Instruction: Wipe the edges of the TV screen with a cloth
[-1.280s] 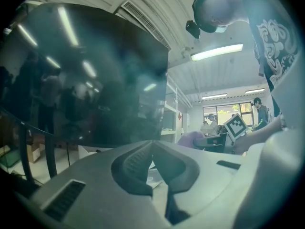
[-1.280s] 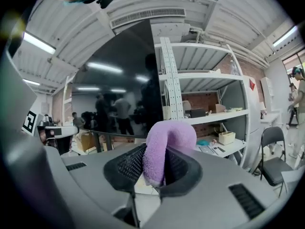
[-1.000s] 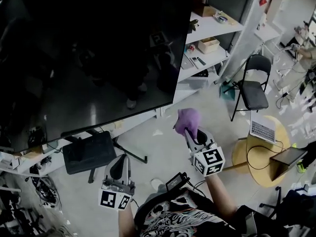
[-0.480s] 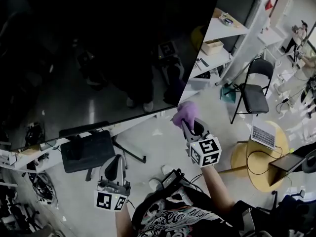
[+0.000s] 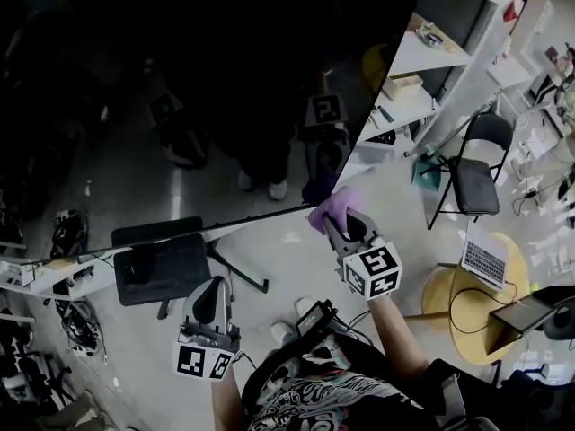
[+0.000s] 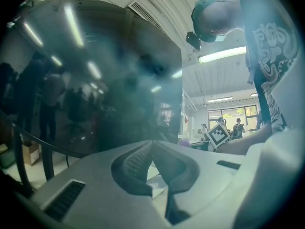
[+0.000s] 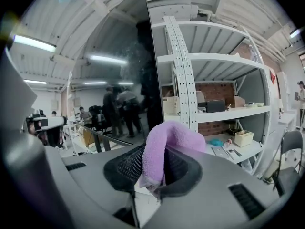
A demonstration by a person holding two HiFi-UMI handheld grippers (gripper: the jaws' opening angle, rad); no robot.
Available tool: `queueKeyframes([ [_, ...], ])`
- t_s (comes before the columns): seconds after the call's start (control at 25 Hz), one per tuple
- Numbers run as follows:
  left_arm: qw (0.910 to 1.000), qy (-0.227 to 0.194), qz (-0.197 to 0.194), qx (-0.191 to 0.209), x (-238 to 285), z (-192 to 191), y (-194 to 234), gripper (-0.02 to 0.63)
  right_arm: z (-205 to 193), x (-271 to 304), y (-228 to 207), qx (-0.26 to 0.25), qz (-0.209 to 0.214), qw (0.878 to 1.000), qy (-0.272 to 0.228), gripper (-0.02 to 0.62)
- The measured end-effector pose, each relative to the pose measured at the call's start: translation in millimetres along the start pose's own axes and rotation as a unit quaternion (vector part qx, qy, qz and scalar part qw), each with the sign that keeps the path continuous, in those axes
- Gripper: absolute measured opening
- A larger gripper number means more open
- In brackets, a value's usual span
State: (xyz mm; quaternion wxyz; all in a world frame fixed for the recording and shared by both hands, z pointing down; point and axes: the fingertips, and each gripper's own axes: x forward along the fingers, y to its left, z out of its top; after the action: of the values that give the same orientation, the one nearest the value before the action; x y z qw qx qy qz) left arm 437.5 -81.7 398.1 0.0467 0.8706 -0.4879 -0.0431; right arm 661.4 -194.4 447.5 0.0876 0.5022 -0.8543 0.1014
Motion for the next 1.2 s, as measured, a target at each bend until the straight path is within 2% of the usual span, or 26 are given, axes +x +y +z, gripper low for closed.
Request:
queueKeyframes([
  [0.4, 0.9996, 0.006, 0.026, -0.002, 3, -4, 4, 0.017, -1, 17, 8, 0.017, 0.04, 0.999, 0.005, 0.106],
  [1.2, 0.9993, 0.001, 0.037, 0.001, 3, -4, 7, 0.017, 2, 24, 23, 0.034, 0.077, 0.996, 0.003, 0.106],
])
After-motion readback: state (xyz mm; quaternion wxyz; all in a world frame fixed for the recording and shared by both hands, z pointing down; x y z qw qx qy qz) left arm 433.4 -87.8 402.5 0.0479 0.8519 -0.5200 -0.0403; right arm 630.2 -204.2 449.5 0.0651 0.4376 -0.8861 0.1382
